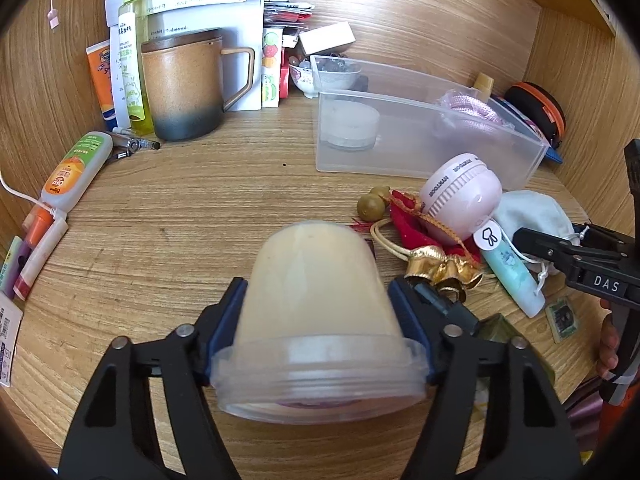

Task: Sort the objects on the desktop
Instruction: 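Lift tub with left gripper while right gripper grasps white drawstring pouch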

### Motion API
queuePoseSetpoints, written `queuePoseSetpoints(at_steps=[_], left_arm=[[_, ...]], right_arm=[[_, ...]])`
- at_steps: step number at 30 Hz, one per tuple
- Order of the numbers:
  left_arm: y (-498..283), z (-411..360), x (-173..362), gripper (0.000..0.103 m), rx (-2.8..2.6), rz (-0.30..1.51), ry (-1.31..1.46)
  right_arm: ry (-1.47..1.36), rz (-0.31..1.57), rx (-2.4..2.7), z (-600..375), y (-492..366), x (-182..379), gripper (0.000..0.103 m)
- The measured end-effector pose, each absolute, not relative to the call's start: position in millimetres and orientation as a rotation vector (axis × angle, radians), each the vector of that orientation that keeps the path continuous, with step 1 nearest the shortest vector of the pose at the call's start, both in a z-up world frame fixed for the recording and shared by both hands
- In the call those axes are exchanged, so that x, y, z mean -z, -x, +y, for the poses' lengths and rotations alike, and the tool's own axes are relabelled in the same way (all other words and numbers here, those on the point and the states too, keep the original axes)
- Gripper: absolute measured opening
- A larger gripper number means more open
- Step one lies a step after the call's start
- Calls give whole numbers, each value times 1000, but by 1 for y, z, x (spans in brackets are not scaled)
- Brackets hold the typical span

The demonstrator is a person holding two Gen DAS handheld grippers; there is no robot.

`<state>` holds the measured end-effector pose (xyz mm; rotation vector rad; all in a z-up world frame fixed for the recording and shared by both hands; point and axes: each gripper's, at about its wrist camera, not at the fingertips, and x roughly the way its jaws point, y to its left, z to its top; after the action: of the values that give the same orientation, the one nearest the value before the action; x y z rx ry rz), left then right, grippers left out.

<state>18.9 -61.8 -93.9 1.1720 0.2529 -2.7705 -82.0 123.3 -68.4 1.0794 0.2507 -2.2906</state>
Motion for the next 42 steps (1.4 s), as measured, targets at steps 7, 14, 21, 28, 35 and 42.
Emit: queuePoseSetpoints(at_steps=[7,14,21,28,35,42], left_arm=[[-17,-69,93,70,2773,356,-1146],[-17,-71,82,70,2795,377,-1103],[-11,-73,74,70,2802,370,-1076],[-7,-75,72,70,2796,370,-1081],[-3,-74,68,69,2801,355,-1079],[3,-74,48,69,2820,307,-1025]], right_arm=[[-1059,186,2269,129,85,62,42],[-1008,156,2292,137,82,47,41],[-946,148,2327,145,80,30,41],[-891,129,2346,151,78,14,41],[-856,121,2339,147,81,4,41],[-829,114,2343,145,85,-2,41]])
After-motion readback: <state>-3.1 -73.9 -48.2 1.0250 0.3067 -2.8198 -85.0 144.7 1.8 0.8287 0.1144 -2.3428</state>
